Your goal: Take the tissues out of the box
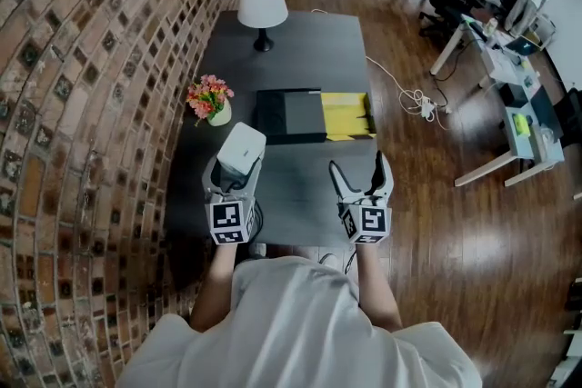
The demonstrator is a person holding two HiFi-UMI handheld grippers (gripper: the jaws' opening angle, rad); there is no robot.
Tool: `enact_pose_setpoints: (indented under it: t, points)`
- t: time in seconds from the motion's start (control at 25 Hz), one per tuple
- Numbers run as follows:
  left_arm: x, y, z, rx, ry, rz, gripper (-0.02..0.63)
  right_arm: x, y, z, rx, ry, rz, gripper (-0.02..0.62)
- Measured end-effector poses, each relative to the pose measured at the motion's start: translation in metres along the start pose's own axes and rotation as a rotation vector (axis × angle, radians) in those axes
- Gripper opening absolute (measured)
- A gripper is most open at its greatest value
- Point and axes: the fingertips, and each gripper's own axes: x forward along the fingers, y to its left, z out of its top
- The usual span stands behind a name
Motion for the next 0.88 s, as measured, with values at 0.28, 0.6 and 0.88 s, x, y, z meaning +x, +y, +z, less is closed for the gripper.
enact_pose_setpoints:
  t: [0.28, 0.6, 0.88]
  points:
    - [-0.008, 0.001, -0.003, 0.007, -0.001, 0.014, 0.368, -0.008, -0.009, -0.004, -0.038, 0.041, -0.08, 0.483]
    - [-0.016, -0.017, -0.008, -0.017, 0.009, -0.016, 0.368, -0.023, 0.006, -0.006, -0.036, 0.059, -0.066, 0.483]
    - [-0.022, -0.021, -0.007, -0.009, -0.007, -0.024, 0.37, -0.026, 0.014, -0.006, -0.047, 0.062, -0.05, 0.472]
